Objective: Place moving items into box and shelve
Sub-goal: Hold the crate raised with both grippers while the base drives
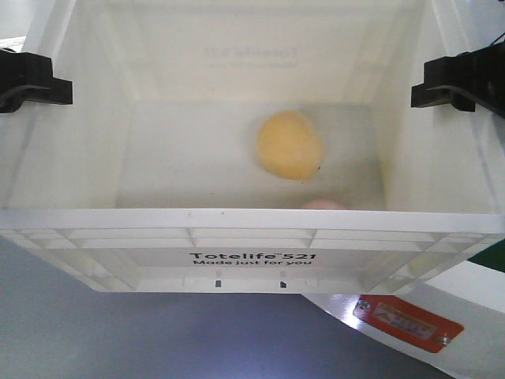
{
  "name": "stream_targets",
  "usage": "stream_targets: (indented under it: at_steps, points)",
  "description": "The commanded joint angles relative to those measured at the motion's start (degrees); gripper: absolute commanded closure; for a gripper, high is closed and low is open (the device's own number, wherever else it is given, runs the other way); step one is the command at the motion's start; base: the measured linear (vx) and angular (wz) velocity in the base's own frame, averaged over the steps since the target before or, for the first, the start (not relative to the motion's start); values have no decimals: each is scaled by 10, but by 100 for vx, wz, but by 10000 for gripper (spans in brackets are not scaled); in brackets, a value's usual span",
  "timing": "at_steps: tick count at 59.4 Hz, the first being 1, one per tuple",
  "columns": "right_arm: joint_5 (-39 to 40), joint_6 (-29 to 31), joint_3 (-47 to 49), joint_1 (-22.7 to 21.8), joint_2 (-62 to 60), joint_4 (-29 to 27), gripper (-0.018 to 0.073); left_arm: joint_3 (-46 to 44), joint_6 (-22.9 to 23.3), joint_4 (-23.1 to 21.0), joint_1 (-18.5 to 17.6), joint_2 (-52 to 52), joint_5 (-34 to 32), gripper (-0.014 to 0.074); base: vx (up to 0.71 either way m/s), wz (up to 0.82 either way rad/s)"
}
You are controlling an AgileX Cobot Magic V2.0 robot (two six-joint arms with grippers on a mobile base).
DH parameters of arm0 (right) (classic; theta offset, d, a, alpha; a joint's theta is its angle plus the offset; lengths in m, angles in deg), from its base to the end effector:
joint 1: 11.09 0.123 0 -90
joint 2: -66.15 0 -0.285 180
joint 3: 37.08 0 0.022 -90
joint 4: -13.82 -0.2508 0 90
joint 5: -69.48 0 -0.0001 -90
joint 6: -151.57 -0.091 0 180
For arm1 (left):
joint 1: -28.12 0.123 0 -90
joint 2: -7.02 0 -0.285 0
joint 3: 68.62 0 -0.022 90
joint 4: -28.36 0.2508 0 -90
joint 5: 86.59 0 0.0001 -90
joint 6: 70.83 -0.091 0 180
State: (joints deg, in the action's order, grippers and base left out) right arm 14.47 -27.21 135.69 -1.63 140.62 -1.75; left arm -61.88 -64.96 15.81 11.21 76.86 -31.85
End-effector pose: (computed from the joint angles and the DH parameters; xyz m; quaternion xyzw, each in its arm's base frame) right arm 0.2242 0.0577 0.3920 -0.0546 0.9198 0.1577 0.3550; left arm 0.1948 -0.0761 0.4117 0.0665 0.9034 -0.1861 0.3804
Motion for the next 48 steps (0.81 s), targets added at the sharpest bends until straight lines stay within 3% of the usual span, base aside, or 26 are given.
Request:
stream_targets:
  at_steps: [1, 48]
  points:
    - [76, 11, 22, -3, -18, -13, 565, -28, -5, -18, -3, -18, -74, 603, -19, 60]
    - [75, 11, 22, -3, -18, -13, 565, -28, -5, -18, -3, -18, -74, 603, -18, 69]
